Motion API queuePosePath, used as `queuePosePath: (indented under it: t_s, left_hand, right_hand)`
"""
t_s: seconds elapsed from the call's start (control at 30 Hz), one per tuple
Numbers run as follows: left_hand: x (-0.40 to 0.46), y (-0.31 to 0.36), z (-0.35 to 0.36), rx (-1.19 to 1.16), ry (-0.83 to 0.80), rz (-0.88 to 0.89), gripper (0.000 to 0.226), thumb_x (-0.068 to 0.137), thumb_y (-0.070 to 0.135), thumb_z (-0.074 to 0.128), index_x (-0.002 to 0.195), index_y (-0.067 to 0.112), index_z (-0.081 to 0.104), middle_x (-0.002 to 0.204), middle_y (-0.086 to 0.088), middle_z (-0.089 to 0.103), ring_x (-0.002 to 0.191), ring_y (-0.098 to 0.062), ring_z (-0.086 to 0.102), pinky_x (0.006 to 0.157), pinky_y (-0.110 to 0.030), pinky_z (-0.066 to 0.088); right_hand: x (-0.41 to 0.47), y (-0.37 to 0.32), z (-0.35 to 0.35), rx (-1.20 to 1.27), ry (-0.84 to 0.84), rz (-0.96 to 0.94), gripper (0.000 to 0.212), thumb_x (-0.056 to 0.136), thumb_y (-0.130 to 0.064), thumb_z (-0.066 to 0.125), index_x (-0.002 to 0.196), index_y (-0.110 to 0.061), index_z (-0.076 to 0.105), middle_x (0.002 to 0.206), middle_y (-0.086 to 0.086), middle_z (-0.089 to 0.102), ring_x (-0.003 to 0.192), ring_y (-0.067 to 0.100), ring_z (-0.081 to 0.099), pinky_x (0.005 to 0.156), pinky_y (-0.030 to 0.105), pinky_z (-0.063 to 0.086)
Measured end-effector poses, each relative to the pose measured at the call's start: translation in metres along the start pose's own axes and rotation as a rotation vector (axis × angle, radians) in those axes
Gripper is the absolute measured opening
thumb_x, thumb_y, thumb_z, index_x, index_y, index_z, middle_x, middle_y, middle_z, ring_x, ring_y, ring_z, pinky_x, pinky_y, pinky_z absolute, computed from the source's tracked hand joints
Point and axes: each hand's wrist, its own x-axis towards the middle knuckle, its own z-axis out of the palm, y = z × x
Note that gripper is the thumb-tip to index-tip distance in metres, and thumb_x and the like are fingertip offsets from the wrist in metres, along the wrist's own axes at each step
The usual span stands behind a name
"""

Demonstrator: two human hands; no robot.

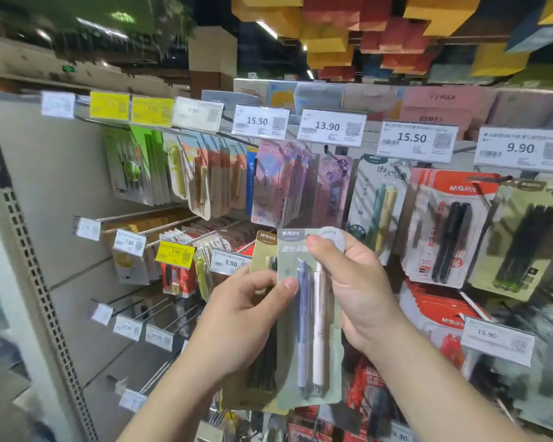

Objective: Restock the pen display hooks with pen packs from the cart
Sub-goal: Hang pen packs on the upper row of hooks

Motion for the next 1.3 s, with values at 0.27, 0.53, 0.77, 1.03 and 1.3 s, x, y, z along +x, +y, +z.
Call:
queuePosePath:
  t_s: [0.27, 0.53, 0.77, 1.03, 1.3]
  left_hand:
    - [-0.027, -0.023, -0.036, 0.047, 0.113, -0.021, 0.041, 0.089, 0.063, 0.054, 0.085, 0.03, 0.078, 0.107, 0.016, 0.07, 0.113, -0.001, 0.061, 0.092, -0.024, 0.043]
    - [-0.042, -0.034, -0.056, 0.072, 0.027, -0.08, 0.023, 0.099, 0.043, 0.06, 0.083, 0.041, 0.075, 0.102, 0.03, 0.065, 0.103, 0.006, 0.061, 0.082, -0.013, 0.039]
    - [-0.039, -0.039, -0.041, -0.035, -0.226, 0.027, 0.026, 0.08, 0.06, 0.072, 0.105, 0.055, 0.076, 0.127, 0.031, 0.064, 0.124, 0.008, 0.056, 0.108, -0.028, 0.043]
    - [-0.049, 0.004, 0.037, -0.138, -0.444, 0.183, 0.02, 0.082, 0.049, 0.082, 0.099, 0.057, 0.076, 0.123, 0.039, 0.063, 0.121, 0.012, 0.056, 0.099, -0.009, 0.039]
    - [-0.065, 0.042, 0.117, -0.125, -0.582, 0.174, 0.021, 0.076, 0.044, 0.086, 0.093, 0.054, 0.079, 0.121, 0.043, 0.06, 0.113, 0.018, 0.058, 0.088, 0.001, 0.038]
  right_hand:
    - [-0.009, 0.036, 0.033, -0.016, -0.109, 0.072, 0.011, 0.097, -0.012, 0.065, 0.102, -0.004, 0.07, 0.106, 0.026, 0.074, 0.092, 0.033, 0.07, 0.09, 0.048, 0.057]
    - [-0.024, 0.057, 0.047, -0.059, -0.038, 0.097, 0.02, 0.1, -0.013, 0.06, 0.107, 0.005, 0.062, 0.114, 0.033, 0.069, 0.093, 0.034, 0.068, 0.09, 0.047, 0.057]
    - [-0.057, 0.048, 0.037, -0.155, 0.17, 0.058, 0.009, 0.099, -0.011, 0.062, 0.099, -0.009, 0.07, 0.097, 0.018, 0.076, 0.085, 0.026, 0.071, 0.076, 0.035, 0.058]
    - [-0.122, -0.009, -0.027, -0.254, 0.432, 0.018, 0.009, 0.097, -0.012, 0.067, 0.101, -0.008, 0.074, 0.105, 0.024, 0.075, 0.098, 0.043, 0.072, 0.097, 0.058, 0.053]
    - [-0.163, -0.047, -0.104, -0.244, 0.536, -0.055, 0.012, 0.096, -0.016, 0.067, 0.092, -0.018, 0.078, 0.101, 0.017, 0.078, 0.088, 0.03, 0.075, 0.09, 0.048, 0.057]
